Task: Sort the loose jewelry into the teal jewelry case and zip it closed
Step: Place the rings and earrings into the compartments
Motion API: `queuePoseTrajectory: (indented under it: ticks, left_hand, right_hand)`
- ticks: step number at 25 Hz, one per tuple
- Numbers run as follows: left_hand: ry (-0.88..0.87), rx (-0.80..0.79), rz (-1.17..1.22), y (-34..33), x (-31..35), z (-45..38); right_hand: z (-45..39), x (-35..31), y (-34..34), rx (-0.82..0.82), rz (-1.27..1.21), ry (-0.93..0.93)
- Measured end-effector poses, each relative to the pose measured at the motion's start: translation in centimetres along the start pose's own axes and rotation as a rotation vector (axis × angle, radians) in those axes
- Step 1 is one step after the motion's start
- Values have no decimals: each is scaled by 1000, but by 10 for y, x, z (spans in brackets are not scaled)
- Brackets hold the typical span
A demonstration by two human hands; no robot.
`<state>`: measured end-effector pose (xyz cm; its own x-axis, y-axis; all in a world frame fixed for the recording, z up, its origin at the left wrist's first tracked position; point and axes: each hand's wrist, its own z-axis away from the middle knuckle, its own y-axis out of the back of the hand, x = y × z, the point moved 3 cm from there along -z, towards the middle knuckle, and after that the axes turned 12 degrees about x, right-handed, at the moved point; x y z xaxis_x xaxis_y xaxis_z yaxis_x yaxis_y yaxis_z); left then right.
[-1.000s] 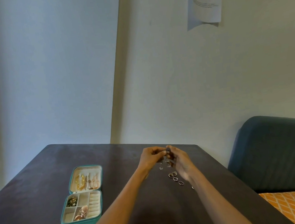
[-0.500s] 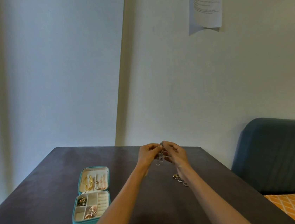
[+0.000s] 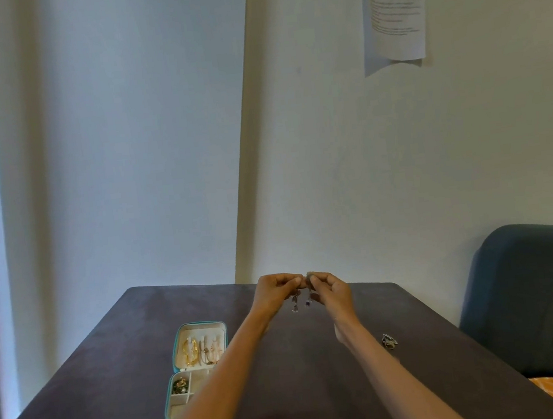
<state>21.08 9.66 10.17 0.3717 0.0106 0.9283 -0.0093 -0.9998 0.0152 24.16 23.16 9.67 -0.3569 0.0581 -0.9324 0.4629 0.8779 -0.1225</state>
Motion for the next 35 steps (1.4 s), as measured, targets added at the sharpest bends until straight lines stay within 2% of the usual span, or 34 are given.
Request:
queuePoseTrajectory:
  ticks: [5,10,16,22,27,32,35]
  left_hand:
    - [89,-6,48,43,12,3]
    - [118,24,-105,100,12,16]
    - [170,58,-295,152,-14,51]
    - [192,42,-480,171,-46,63]
    - [192,41,-755,174,-69,67]
    - [108,12,-952,173,-71,69]
    - [85,51,-977,174,-68,67]
  right_hand:
    - [17,5,-26,-29,-65,-88]
    - [40,5,-63,-136,-84,-118]
    - [73,29,-103,-124,-16,-188]
    - [96,45,-122,-147,30,-266]
    - [105,47,-123,-173,80,-279]
    - [106,50,-128,-243,88,-292]
    - [107,52,-131,-302,115,-302]
